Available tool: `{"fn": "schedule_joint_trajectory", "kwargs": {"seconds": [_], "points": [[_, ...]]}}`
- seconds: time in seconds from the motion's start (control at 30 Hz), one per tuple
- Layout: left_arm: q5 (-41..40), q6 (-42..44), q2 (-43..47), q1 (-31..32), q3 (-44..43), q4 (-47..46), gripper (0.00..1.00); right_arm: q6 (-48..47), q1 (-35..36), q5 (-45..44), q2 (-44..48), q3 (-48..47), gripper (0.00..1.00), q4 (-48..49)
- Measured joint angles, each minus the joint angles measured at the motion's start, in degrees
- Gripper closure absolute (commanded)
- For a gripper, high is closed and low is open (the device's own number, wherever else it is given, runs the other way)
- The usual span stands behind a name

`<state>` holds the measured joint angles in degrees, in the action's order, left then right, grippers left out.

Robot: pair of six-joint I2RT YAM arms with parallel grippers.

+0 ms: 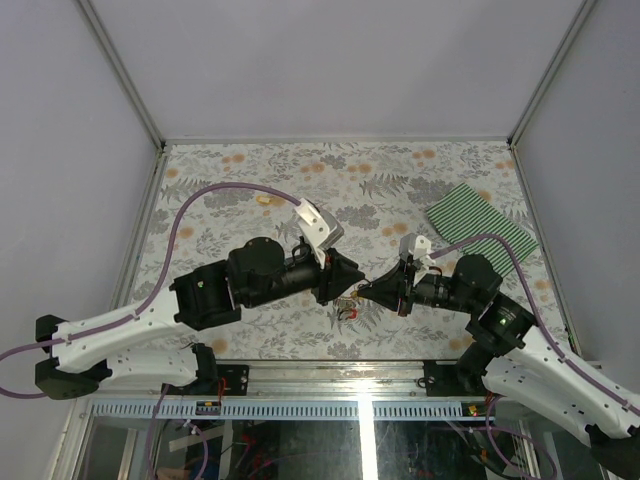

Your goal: Put the keys on the keyring

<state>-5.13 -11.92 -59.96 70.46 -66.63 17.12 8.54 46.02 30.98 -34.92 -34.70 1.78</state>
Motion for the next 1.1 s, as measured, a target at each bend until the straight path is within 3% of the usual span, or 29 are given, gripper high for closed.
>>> {"fn": "schedule_joint_trajectory", "kwargs": {"seconds": [0.33, 0.73, 1.1], "points": [[0.55, 1.64, 0.44, 0.0, -0.52, 1.25, 0.58, 2.23, 0.0, -0.44, 1.29, 1.86, 1.0, 3.48], [7.08, 5.16, 5.84, 0.0, -2.47, 8.2, 0.56, 2.99, 0.0, 1.84, 3.02, 1.9, 1.0, 6.91], [7.65, 6.27, 5.27, 0.0, -2.47, 9.99, 0.59, 4.92, 0.0, 6.19, 2.56, 1.75, 1.0, 8.72]]}}
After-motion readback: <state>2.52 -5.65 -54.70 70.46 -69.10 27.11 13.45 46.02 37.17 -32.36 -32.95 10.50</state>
